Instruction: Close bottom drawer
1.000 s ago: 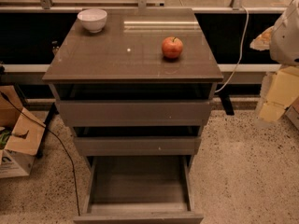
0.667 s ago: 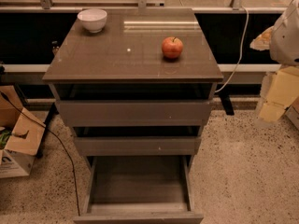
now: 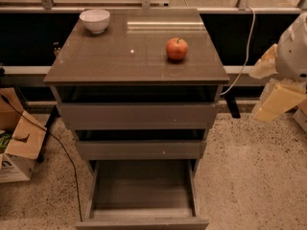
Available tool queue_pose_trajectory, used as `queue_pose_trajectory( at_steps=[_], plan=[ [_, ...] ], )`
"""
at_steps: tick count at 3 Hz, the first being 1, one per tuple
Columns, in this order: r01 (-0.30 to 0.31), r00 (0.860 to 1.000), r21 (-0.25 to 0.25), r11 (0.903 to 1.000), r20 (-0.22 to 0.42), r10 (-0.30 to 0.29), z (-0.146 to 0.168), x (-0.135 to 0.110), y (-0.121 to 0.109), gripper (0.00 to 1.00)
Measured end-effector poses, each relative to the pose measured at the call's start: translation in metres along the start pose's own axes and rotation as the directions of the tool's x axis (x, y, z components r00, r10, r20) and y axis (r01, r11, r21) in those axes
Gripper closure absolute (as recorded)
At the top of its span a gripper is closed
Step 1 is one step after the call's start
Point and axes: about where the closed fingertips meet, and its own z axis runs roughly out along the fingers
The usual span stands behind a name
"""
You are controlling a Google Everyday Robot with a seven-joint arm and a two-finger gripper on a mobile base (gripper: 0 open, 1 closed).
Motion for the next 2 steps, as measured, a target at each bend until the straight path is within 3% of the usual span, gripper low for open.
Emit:
queue_pose_trajectory(
  at_steps=[1, 2],
  plan=[
    [-0.017, 0.998, -0.042, 0.999, 0.061, 0.02, 0.043, 0.008, 0.011, 0.58],
    [-0.097, 0.987, -0.184, 0.9782, 0.109, 0.119, 0.12, 0.038, 0.027, 0.9]
  ],
)
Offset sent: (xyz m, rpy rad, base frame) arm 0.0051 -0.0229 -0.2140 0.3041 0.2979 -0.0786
